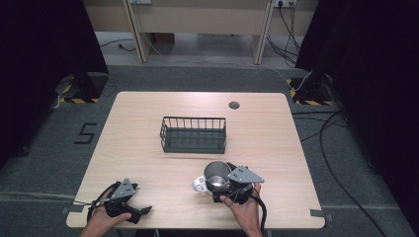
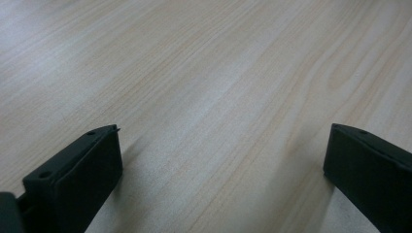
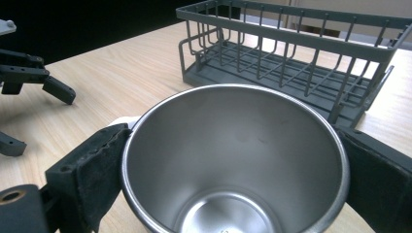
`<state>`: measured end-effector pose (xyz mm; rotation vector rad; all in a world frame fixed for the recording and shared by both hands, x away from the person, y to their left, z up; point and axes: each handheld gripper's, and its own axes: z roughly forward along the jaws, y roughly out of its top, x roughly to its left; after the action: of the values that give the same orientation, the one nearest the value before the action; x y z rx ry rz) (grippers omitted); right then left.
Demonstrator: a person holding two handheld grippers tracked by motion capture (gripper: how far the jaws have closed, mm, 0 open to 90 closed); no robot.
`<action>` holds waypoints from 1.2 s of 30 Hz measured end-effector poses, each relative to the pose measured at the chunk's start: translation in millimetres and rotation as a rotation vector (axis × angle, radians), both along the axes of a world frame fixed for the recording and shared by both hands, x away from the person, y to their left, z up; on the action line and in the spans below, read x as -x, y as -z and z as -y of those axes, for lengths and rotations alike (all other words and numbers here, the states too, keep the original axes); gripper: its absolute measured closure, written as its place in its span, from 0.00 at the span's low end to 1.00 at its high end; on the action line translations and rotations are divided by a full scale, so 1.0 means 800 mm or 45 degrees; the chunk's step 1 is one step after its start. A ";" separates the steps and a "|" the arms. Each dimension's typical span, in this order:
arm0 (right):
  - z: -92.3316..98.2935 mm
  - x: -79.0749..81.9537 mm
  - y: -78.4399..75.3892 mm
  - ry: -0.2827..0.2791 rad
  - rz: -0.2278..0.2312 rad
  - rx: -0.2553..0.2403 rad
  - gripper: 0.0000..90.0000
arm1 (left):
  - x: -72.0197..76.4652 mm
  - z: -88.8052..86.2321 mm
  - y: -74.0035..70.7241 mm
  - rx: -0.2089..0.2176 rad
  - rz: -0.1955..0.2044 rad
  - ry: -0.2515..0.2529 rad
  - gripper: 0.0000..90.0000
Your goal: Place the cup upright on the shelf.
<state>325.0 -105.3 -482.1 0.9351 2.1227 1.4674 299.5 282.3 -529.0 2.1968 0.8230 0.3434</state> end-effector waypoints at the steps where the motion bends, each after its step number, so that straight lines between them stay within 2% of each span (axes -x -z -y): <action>1: 0.000 0.000 -0.001 0.008 -0.009 0.000 0.06 | 0.000 0.000 0.000 0.000 0.000 0.000 0.00; 4: -0.001 0.002 -0.003 0.037 -0.028 0.005 0.06 | 0.000 0.000 0.000 -0.002 0.000 0.001 0.00; 6: -0.003 0.006 -0.006 0.061 -0.017 0.039 0.06 | 0.000 0.000 0.000 0.000 0.000 -0.001 0.00; 13: -0.003 0.003 -0.010 0.033 0.024 0.056 0.06 | 0.000 0.000 0.000 -0.002 0.000 0.002 0.00; 16: -0.005 -0.006 -0.009 0.010 0.033 0.038 0.06 | 0.000 0.000 0.000 -0.002 0.000 0.002 0.00; 18: -0.005 -0.014 -0.006 -0.057 0.074 0.018 0.06 | 0.000 0.000 0.000 -0.001 0.000 0.001 0.00; 20: -0.003 -0.016 -0.005 -0.097 0.101 0.026 0.06 | 0.000 0.000 0.000 -0.002 0.000 0.002 0.00; 24: 0.003 -0.023 0.001 -0.154 0.092 -0.038 0.06 | 0.000 0.000 0.000 -0.002 0.000 0.002 0.00; 25: 0.003 -0.023 0.001 -0.154 0.092 -0.038 0.06 | 0.000 0.000 0.000 -0.002 0.000 0.002 0.00; 26: 0.005 -0.025 0.006 -0.170 0.077 -0.082 0.05 | 0.000 0.000 0.000 -0.001 0.000 0.001 0.00; 28: 0.006 -0.027 0.009 -0.179 0.074 -0.113 0.05 | 0.000 0.000 0.000 -0.001 0.000 0.001 0.00; 33: 0.007 -0.025 0.009 -0.170 0.074 -0.116 0.06 | 0.000 0.000 0.000 0.000 0.000 0.001 0.00; 36: 0.008 -0.021 0.006 -0.156 0.092 -0.096 0.06 | 0.000 0.000 0.000 0.000 0.000 0.001 0.00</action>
<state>341.5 -112.0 -486.9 0.7772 2.1182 1.6264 299.3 282.3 -528.9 2.1974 0.8216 0.3435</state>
